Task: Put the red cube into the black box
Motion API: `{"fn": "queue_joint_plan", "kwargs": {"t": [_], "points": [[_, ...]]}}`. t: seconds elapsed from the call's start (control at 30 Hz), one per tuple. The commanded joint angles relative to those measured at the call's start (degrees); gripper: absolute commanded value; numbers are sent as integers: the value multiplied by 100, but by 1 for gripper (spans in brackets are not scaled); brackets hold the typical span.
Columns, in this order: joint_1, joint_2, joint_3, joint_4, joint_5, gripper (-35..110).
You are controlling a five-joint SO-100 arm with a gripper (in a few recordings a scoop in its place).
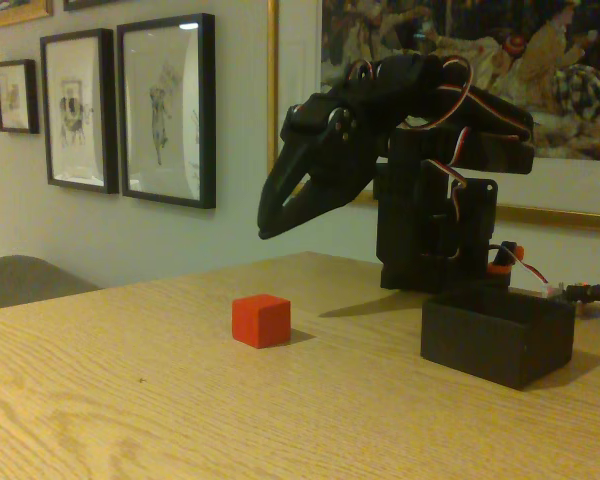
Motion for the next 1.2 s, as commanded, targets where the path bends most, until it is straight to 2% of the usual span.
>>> {"fn": "queue_joint_plan", "kwargs": {"t": [0.0,0.17,0.53,0.7,1.17], "points": [[-123,141,-475,360,-35,-6],[-114,141,-422,633,-202,21],[-88,141,-185,668,-264,13],[-44,62,-624,773,-299,11],[422,-4685,-3463,835,-642,19]]}}
